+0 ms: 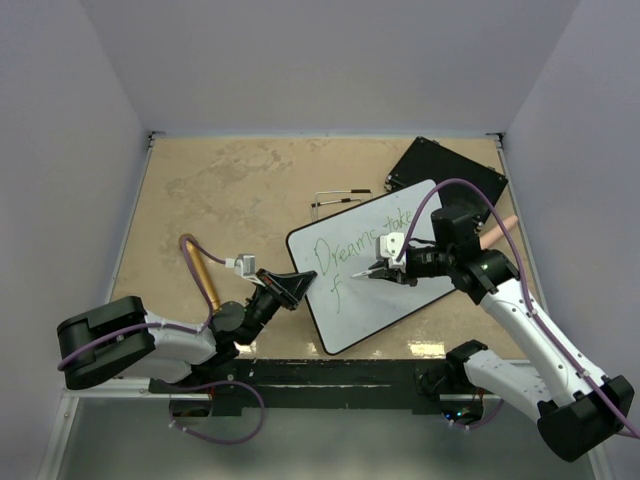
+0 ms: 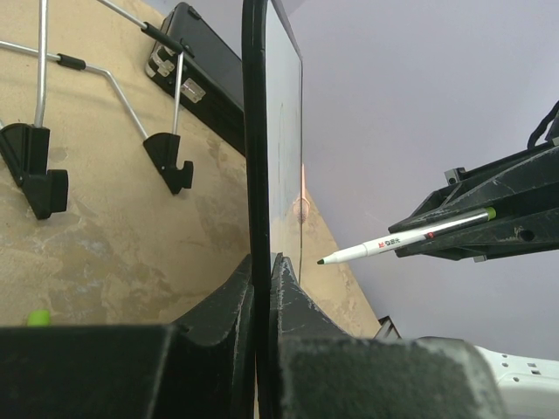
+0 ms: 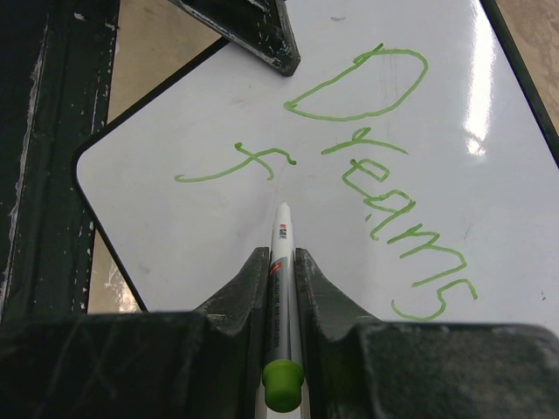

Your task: Write a sentence on the whiteboard

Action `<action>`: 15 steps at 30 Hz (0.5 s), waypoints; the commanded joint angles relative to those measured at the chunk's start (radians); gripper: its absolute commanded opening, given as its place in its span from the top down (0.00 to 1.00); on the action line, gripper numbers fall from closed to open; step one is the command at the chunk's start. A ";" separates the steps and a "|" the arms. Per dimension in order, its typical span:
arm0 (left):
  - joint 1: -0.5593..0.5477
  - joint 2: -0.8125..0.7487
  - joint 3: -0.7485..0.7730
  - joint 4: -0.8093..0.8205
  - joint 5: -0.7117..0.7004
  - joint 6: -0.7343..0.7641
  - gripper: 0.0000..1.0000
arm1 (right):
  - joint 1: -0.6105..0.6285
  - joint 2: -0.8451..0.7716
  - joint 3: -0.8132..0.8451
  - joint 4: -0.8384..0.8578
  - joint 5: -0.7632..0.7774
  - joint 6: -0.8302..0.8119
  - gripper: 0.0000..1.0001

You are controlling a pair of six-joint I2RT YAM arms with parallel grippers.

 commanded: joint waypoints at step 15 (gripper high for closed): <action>-0.001 0.019 -0.022 0.046 -0.011 0.114 1.00 | -0.001 0.016 -0.012 0.049 -0.023 0.020 1.00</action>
